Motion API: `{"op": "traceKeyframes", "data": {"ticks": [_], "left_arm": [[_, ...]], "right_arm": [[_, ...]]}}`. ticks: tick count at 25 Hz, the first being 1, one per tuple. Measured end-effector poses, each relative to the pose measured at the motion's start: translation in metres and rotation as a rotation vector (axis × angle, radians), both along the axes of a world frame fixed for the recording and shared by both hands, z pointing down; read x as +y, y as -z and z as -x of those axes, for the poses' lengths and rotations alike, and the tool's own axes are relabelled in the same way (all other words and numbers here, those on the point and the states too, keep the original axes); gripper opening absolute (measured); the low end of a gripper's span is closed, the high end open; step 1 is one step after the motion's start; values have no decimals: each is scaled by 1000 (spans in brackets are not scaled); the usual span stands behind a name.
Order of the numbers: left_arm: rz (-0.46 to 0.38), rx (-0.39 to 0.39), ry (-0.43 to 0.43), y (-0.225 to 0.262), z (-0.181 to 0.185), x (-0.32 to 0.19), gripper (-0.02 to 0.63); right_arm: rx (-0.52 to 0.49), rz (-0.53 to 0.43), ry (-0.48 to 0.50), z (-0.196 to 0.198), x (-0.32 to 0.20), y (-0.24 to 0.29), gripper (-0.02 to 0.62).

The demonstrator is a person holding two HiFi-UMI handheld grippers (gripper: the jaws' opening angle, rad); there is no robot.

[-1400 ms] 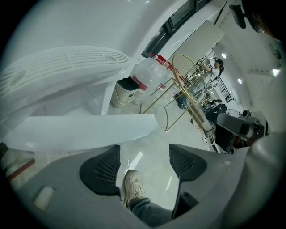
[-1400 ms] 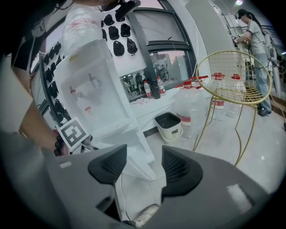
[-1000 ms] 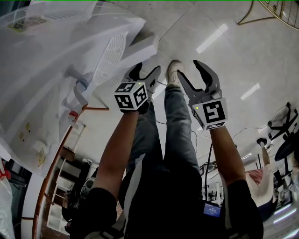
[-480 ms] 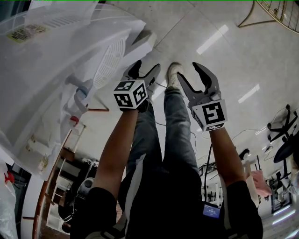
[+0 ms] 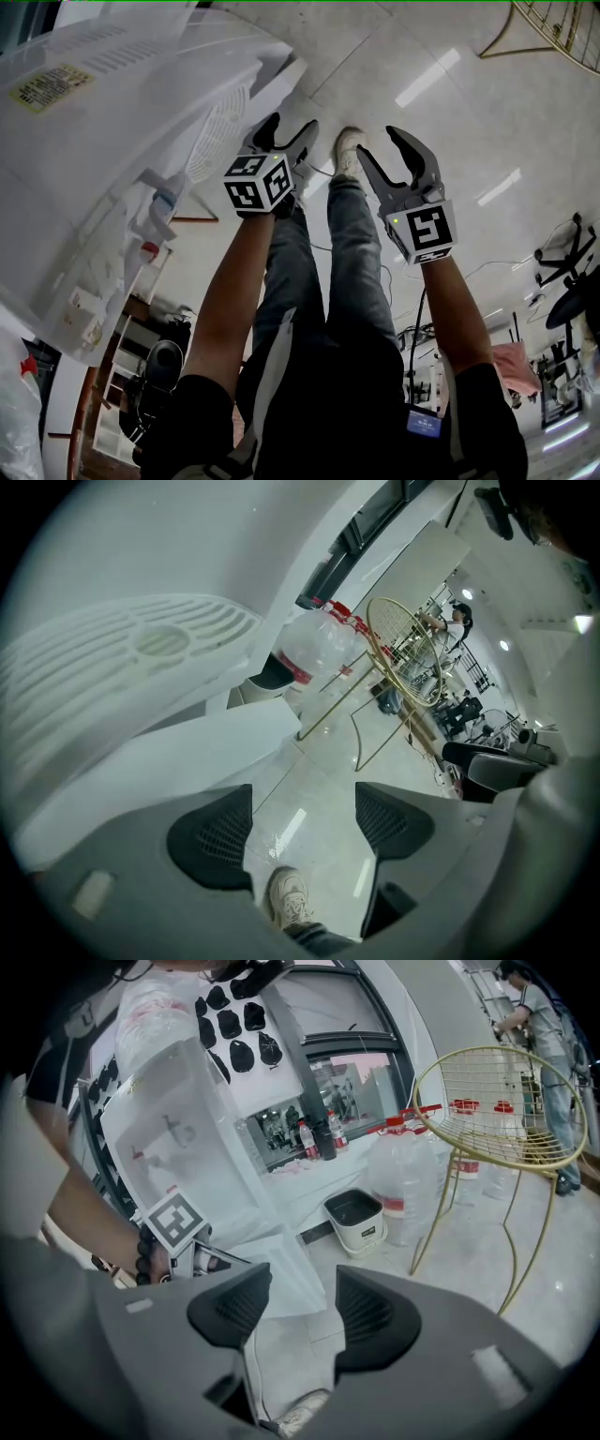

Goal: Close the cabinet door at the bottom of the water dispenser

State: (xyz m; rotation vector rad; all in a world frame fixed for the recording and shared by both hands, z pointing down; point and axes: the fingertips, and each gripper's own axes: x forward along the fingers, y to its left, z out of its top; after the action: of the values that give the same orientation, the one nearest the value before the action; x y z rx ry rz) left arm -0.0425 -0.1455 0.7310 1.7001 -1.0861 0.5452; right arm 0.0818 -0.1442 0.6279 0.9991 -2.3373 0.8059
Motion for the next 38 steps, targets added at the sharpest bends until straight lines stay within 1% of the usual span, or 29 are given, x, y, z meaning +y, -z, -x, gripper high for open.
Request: {"op": "traceKeyframes", "data": {"ticks": [8, 18, 23, 31, 38], "left_arm": [[-5, -1, 1, -5, -3, -14, 356], [-22, -28, -9, -4, -4, -26, 356], [-37, -47, 4, -5, -5, -34, 362], [-50, -66, 18, -5, -7, -46, 370], [-57, -68, 25, -4, -11, -56, 374]], "right_arm": [[1, 4, 4, 1, -12, -6, 215], [-11, 7, 10, 4, -24, -8, 213], [-11, 9, 19, 4, -25, -8, 213], [-8, 15, 6, -1, -27, -10, 213], [-7, 15, -5, -2, -28, -9, 213]]}}
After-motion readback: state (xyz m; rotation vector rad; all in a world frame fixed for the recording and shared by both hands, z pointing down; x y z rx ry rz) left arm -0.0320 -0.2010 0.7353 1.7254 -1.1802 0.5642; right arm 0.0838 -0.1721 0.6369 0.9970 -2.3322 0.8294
